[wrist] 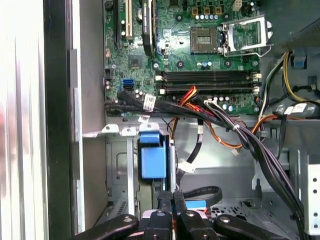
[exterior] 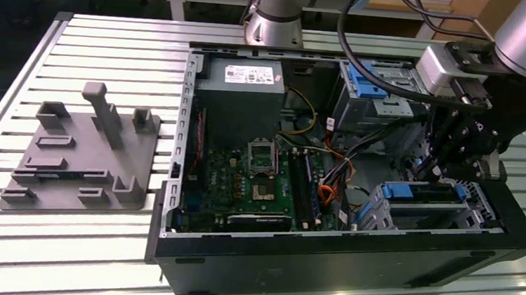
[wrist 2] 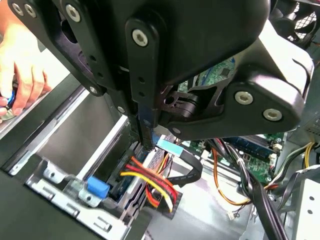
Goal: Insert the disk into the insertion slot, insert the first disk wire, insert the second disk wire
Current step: 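Insert the second disk wire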
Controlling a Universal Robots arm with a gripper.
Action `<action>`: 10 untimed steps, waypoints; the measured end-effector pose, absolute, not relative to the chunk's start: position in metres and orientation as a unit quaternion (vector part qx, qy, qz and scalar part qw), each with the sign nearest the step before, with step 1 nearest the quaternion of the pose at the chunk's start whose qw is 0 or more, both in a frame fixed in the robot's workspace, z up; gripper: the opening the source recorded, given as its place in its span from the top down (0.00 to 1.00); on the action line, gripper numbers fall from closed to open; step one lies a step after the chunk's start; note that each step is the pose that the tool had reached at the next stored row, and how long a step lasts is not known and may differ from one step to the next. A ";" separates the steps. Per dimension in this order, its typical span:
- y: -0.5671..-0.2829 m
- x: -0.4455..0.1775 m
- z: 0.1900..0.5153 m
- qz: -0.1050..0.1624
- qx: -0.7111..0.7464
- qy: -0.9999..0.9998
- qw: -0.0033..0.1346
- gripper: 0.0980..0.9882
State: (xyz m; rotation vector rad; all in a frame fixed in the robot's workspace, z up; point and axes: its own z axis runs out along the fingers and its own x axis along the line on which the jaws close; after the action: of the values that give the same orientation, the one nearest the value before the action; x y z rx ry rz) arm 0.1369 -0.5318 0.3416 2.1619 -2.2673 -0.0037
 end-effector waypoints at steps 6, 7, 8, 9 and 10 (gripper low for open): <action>-0.531 0.137 0.342 -0.001 0.690 -0.724 0.004 0.95; -0.531 0.138 0.342 -0.001 0.690 -0.724 0.004 0.95; -0.531 0.138 0.342 -0.001 0.690 -0.724 0.004 0.95; -0.531 0.139 0.342 -0.001 0.690 -0.724 0.004 0.95; -0.531 0.140 0.342 -0.001 0.690 -0.724 0.004 0.95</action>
State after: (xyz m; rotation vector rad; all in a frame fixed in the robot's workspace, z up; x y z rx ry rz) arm 0.1397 -0.5310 0.3417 2.1614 -2.2682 -0.0024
